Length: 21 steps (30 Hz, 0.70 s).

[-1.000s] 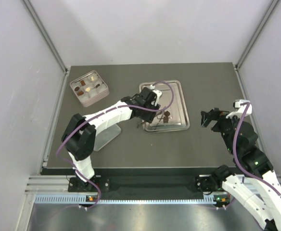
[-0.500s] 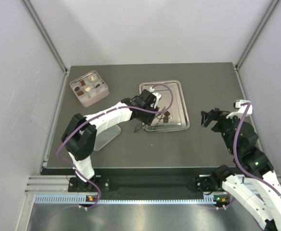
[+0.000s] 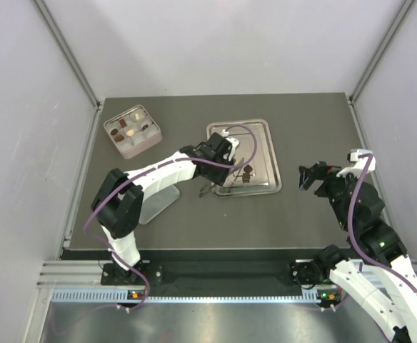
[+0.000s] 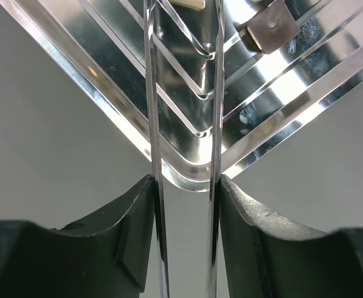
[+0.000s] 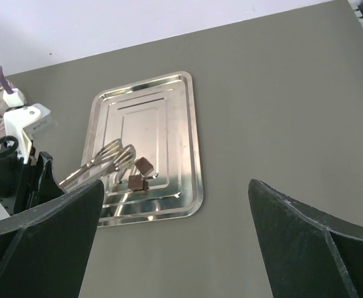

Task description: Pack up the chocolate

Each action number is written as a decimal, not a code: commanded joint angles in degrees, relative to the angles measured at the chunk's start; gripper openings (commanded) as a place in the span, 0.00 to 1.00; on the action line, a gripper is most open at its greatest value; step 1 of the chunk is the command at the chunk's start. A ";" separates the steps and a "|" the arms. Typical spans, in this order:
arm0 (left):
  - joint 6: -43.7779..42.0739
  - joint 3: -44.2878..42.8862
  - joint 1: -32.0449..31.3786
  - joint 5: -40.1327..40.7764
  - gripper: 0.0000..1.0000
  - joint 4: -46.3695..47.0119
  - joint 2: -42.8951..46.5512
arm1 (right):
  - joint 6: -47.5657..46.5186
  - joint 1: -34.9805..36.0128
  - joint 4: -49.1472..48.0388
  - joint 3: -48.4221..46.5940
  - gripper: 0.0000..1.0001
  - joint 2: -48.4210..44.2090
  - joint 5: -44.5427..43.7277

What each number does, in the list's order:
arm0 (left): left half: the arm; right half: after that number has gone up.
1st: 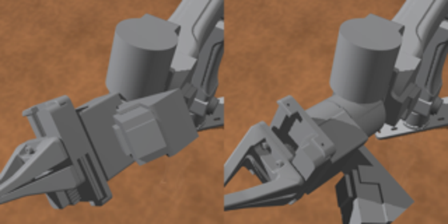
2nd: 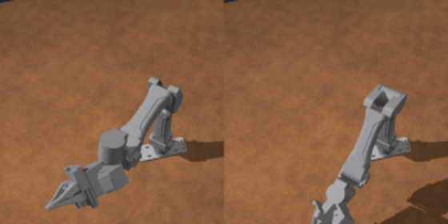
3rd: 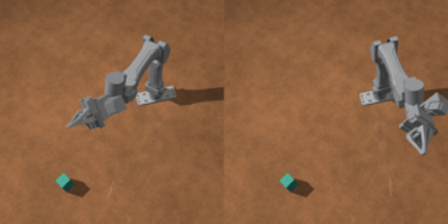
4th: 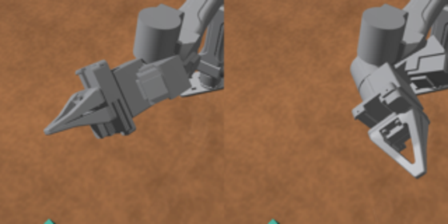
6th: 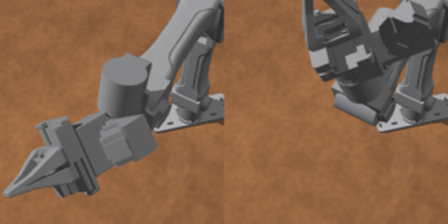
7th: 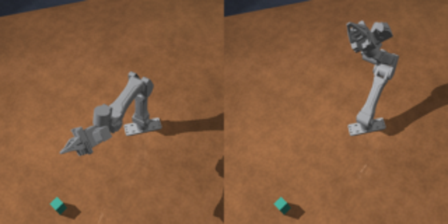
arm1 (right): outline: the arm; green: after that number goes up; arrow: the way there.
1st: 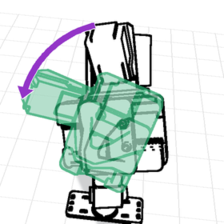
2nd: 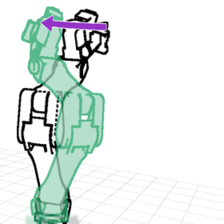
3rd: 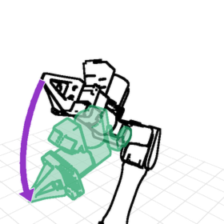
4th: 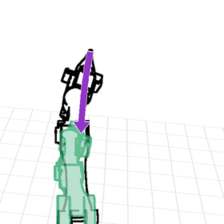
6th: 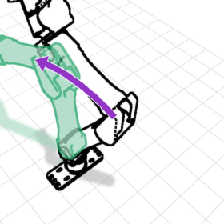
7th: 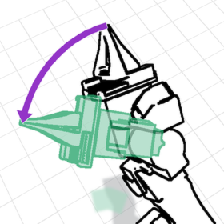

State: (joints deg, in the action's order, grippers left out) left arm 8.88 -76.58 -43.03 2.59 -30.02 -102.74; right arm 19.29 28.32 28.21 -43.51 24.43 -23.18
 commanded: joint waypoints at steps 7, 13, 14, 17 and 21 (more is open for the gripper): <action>0.34 -1.47 -0.13 2.50 0.43 -0.65 2.28 | 0.31 -0.10 -0.70 -1.49 1.00 -0.43 -0.46; 1.13 -3.75 -0.13 4.79 0.41 -2.76 2.63 | 0.31 -0.10 -0.78 -1.41 1.00 -0.61 -0.55; 1.31 -4.02 -0.13 4.97 0.41 -3.02 2.72 | 0.31 -0.02 -0.70 -1.23 1.00 -0.61 -0.55; 2.19 -5.77 -0.13 6.37 0.41 -4.43 2.89 | 0.22 -0.10 -0.61 -1.23 1.00 -0.69 -0.55; 3.77 -10.68 0.75 8.92 0.40 -7.77 2.81 | 0.05 -0.10 -0.70 -1.14 1.00 -0.87 -0.73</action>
State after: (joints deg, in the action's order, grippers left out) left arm 10.92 -82.04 -42.87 8.49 -36.07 -102.72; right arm 19.31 28.32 28.80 -43.51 24.32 -23.18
